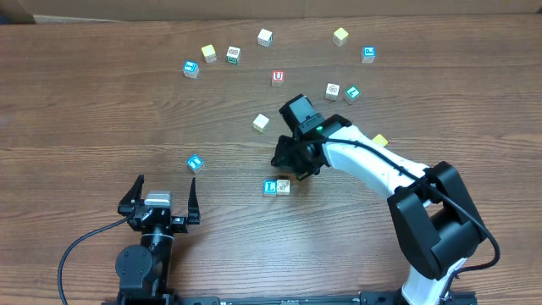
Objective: Form a horizontal line
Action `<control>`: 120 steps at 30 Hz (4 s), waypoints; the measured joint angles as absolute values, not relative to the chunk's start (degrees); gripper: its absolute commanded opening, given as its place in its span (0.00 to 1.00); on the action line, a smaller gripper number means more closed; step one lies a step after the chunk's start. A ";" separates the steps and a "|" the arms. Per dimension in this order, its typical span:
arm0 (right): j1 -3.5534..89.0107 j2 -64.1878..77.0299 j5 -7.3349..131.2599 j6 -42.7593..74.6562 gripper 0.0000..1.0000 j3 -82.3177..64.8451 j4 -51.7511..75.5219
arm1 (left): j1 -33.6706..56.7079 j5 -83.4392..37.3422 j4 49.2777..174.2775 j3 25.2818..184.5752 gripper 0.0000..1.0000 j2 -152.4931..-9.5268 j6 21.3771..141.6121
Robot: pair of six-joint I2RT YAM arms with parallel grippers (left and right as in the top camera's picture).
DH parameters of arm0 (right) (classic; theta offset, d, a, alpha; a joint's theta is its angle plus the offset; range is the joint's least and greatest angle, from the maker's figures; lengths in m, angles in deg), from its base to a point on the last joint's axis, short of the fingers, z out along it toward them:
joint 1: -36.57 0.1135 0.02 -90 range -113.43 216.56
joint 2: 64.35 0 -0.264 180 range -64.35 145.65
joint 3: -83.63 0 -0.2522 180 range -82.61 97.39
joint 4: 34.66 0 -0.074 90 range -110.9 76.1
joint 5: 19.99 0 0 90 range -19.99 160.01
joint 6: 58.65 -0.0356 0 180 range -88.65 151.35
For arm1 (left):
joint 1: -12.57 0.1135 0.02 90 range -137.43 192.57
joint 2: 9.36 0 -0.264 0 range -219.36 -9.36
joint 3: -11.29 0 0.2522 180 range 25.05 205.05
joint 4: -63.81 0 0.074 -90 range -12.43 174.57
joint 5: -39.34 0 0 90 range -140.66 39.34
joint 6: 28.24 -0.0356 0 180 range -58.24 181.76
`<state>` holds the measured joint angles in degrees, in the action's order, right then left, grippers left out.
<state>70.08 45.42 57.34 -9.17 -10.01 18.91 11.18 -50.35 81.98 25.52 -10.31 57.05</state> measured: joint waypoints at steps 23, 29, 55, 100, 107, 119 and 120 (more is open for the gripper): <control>72.40 45.42 58.45 -9.14 0.04 -10.01 21.23 | 11.18 -50.35 81.98 25.52 1.00 -10.31 57.05; 72.38 45.42 58.19 -9.17 0.04 -10.01 22.30 | 11.18 -50.35 81.98 25.52 1.00 -10.31 57.05; 72.40 45.42 57.27 -9.14 0.07 -10.01 23.33 | 11.18 -50.35 81.98 25.52 0.99 -10.31 57.05; 81.91 45.42 55.00 -11.98 0.05 -10.01 17.75 | 11.18 -50.35 81.98 25.52 1.00 -10.31 57.05; 81.60 45.42 55.00 -12.09 0.08 -10.01 19.09 | 11.18 -50.35 81.98 25.52 1.00 -10.31 57.05; 81.56 45.42 55.00 -12.09 0.04 -10.01 19.35 | 11.18 -50.35 82.00 25.52 1.00 -10.31 57.05; 81.54 45.42 54.98 -12.03 0.04 -10.01 18.93 | 11.18 -50.35 82.00 25.52 0.99 -10.31 57.05</control>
